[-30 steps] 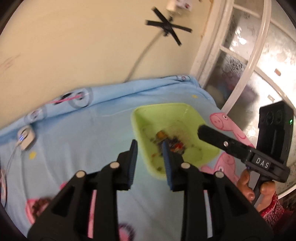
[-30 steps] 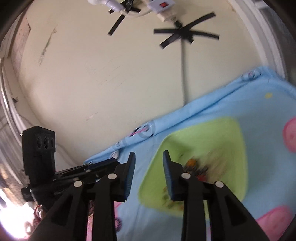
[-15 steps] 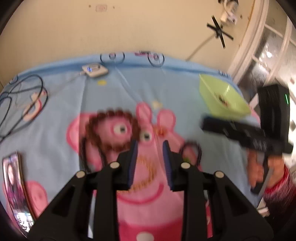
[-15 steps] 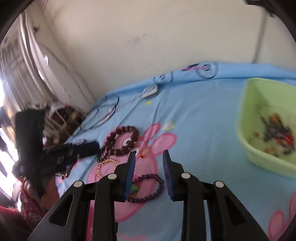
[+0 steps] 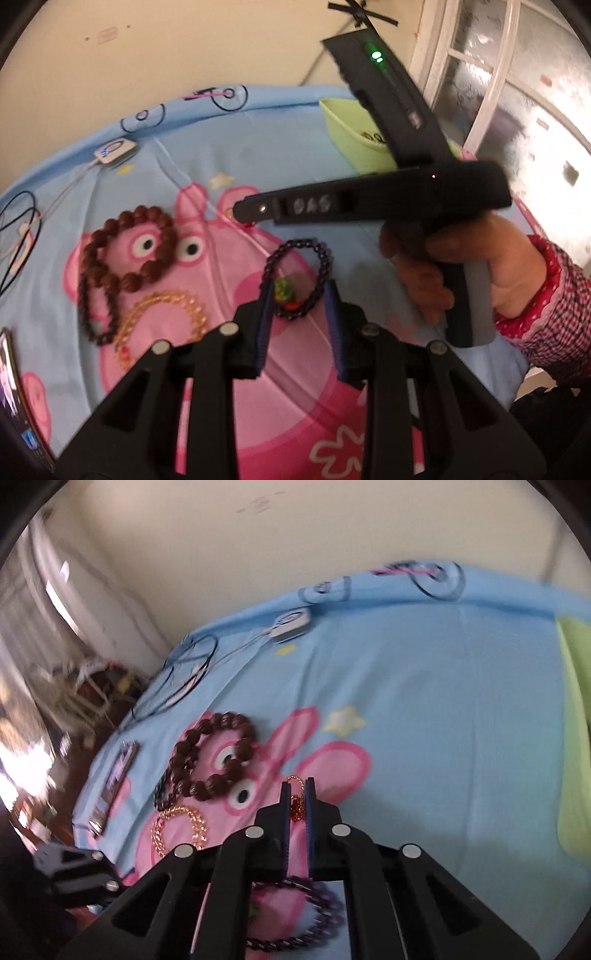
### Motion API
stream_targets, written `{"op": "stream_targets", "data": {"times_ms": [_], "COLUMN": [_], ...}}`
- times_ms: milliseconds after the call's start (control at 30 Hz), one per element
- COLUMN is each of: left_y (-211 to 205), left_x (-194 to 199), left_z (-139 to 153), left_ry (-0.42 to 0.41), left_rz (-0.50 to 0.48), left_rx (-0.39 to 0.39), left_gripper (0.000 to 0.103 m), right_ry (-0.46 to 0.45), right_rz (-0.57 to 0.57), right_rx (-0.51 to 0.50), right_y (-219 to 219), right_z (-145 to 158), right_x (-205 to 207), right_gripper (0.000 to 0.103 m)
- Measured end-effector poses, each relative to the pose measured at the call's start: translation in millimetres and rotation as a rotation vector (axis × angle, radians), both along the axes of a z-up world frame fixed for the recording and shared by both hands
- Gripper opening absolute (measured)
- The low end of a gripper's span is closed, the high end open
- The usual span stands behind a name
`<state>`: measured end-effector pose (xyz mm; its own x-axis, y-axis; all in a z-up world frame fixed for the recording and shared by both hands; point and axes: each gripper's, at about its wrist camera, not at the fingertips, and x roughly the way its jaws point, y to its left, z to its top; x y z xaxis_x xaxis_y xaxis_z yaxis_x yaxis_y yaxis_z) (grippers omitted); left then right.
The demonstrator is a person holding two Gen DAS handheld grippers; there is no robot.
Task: Organize jewelry
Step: 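Grasp the small gold ring beside the purple bracelet with the right tool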
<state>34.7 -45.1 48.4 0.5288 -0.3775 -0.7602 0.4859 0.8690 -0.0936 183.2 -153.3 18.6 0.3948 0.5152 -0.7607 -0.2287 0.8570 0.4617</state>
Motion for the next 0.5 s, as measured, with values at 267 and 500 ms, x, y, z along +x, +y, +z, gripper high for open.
{"op": "stream_targets", "data": {"times_ms": [267,500], "left_y": [-2,6], "left_x": [8,17], "left_z": [-12,-16], "left_ry": [0.017,0.052], "left_rz": [0.032,0.054], "left_rx": [0.039,-0.017], "left_gripper": [0.026,0.016], "right_ry": [-0.001,-0.009], "right_rz": [-0.010,-0.019], "right_rx": [0.055,0.067], "right_y": [-6,-9], "right_z": [2,6], "right_x": [1,1], "right_gripper": [0.000,0.000]}}
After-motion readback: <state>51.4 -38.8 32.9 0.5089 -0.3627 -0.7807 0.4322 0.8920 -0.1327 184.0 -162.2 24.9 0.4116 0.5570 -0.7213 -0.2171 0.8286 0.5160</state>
